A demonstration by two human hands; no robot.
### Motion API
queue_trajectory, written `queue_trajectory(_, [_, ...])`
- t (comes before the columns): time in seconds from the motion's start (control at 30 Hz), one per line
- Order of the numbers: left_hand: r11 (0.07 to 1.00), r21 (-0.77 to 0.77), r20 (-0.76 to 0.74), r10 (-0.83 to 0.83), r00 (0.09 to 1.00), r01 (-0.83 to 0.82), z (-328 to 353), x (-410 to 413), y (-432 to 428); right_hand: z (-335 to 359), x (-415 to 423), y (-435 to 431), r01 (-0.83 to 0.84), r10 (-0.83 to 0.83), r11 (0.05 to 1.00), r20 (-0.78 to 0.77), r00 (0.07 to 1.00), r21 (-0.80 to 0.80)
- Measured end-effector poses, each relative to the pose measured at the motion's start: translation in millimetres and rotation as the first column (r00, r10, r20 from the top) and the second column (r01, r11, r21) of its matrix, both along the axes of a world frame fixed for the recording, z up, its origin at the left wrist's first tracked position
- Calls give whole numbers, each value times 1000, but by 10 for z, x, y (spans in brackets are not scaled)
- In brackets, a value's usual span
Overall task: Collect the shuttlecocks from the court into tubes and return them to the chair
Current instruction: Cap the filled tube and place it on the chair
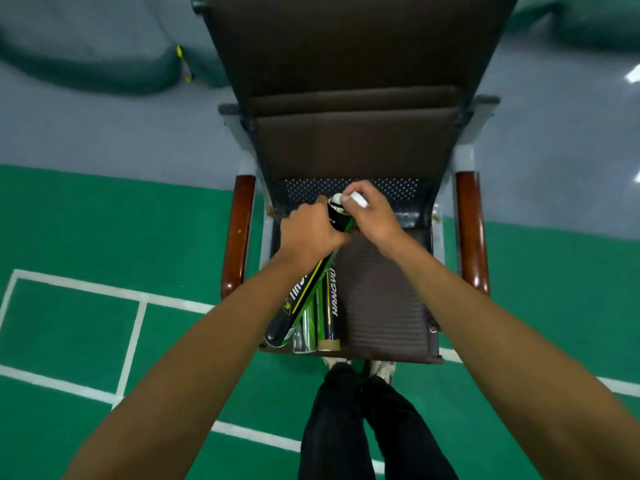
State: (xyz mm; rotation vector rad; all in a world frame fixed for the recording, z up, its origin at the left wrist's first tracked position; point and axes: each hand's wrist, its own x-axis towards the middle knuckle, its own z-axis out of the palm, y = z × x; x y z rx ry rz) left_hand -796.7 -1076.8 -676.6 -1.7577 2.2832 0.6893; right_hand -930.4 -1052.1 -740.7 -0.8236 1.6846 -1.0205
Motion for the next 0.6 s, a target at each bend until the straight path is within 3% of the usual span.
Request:
queue_trajectory(0.1, [997,-51,-25,-55,998,53,528,-148,-62,616,-257,5,-98,93,995,-137,986,-31])
queue_trajectory(0.27, [975,-182,-65,-141,988,127,1499,-260,-109,1839,-588,-36,-298,229,947,-402,887,-120])
queue_trajectory(0.47, [936,-300,-55,-211,976,185,2416,-294,-100,2920,-663,77,-318,178,934,-561,809,-162])
queue_trajectory(0.6, [894,-374,15,-262,965,248,2809,-317,-18,3372,-672,119,-327,205,941,-616,761,-90])
